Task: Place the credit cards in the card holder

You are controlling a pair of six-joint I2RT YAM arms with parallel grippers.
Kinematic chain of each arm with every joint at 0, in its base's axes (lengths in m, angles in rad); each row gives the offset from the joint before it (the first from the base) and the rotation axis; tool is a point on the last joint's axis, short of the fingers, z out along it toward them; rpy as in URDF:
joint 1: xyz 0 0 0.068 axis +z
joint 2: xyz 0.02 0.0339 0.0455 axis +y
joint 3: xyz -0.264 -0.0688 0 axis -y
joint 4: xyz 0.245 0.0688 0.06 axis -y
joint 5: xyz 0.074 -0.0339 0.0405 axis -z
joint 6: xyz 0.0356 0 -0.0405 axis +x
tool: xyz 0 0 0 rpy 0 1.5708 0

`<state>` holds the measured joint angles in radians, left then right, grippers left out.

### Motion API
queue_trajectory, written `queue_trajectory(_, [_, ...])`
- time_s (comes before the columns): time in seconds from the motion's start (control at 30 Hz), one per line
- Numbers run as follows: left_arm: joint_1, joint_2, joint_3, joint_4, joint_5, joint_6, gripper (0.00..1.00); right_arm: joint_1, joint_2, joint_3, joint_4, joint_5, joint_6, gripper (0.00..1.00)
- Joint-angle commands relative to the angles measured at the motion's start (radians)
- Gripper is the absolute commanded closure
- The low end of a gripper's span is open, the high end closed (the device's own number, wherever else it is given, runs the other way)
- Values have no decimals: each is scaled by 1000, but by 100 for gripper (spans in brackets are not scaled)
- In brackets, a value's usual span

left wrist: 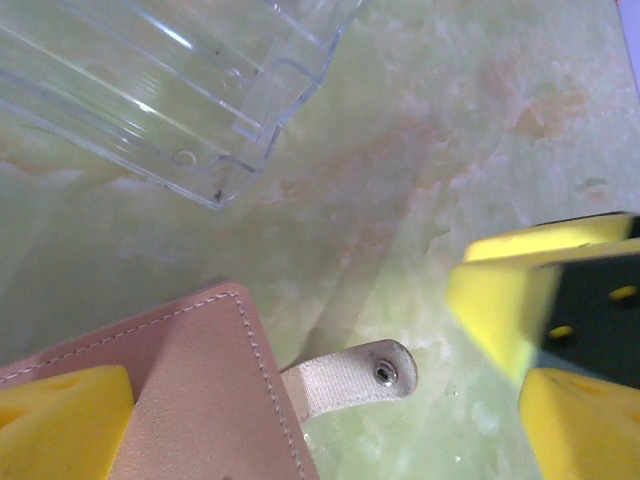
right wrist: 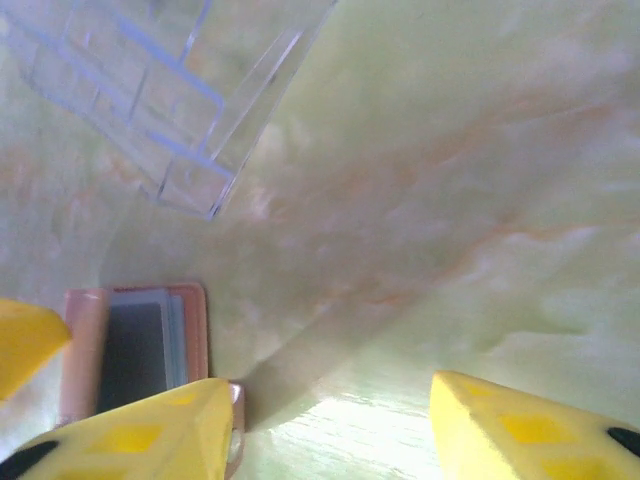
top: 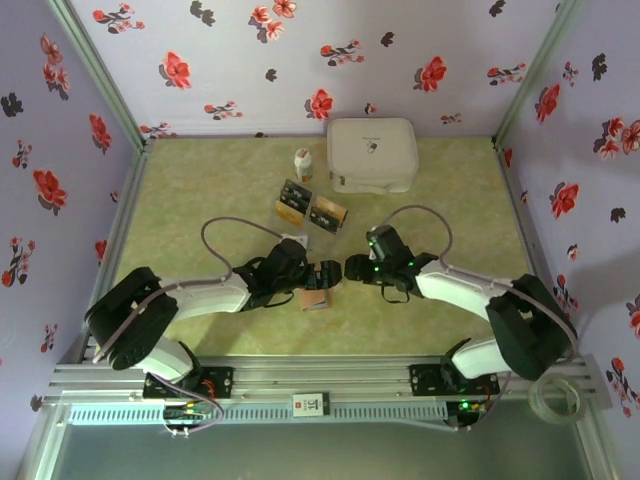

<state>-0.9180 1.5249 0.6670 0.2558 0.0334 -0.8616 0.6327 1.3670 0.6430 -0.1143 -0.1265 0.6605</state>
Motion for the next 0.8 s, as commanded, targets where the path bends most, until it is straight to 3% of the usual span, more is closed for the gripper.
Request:
queue_trajectory(0.0, [-9,43,5,62,10,-42,0,-25,-53,-17,-117,55,-36,37])
queue_trajectory(0.07, [-9,64,-6,78,8,-54,0,-29,-78,-14,-162,96,-49,27])
queue_trajectory(0.17, [-10,92,-27,105,4,-69,0,-31,-122,-6,-206,160,-61,1])
queue_trajectory(0.43, [-7,64,-29,86,1,-55,0,-34,-362,-55,-201,392,9,0])
queue_trajectory(0.53, [6,24,-10,34,1,-29,0,-39,-440,-69,-180,318,-63,1])
queue_trajectory(0.63, [31,-22,7,-29,2,-3,0,-39,-482,-76,-146,206,-80,14])
queue_trajectory(0.77, [73,-76,14,-89,3,30,0,-29,-410,-38,-126,6,-57,44])
